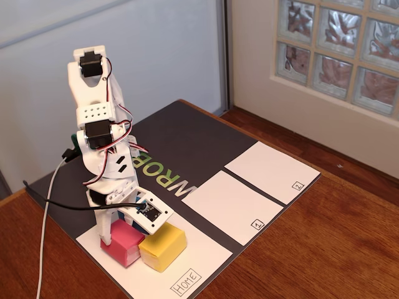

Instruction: Move box red to home

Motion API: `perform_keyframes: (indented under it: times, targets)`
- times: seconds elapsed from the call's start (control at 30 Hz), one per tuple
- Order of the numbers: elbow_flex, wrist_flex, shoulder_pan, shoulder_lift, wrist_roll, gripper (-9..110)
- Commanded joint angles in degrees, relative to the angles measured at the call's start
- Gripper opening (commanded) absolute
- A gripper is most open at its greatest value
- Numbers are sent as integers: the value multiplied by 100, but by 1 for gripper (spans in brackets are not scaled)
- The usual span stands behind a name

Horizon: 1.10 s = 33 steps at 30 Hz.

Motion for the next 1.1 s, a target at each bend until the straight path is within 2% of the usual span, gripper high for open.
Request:
perform_keyframes:
  times: [0.0,0.1,0.27,0.4,0.8,0.9,1.07]
  targets:
    - [70,-79,-105,18,62,0]
    - [132,-141,-114,35,0,0]
    - [255,-176,-176,88,-9,31]
    - [255,-237,-167,149,-35,37]
    - [202,-264,-158,413,-18,33]
    - [114,-264,-105,589,70,30]
    - [-26,-264,-62,976,396,16]
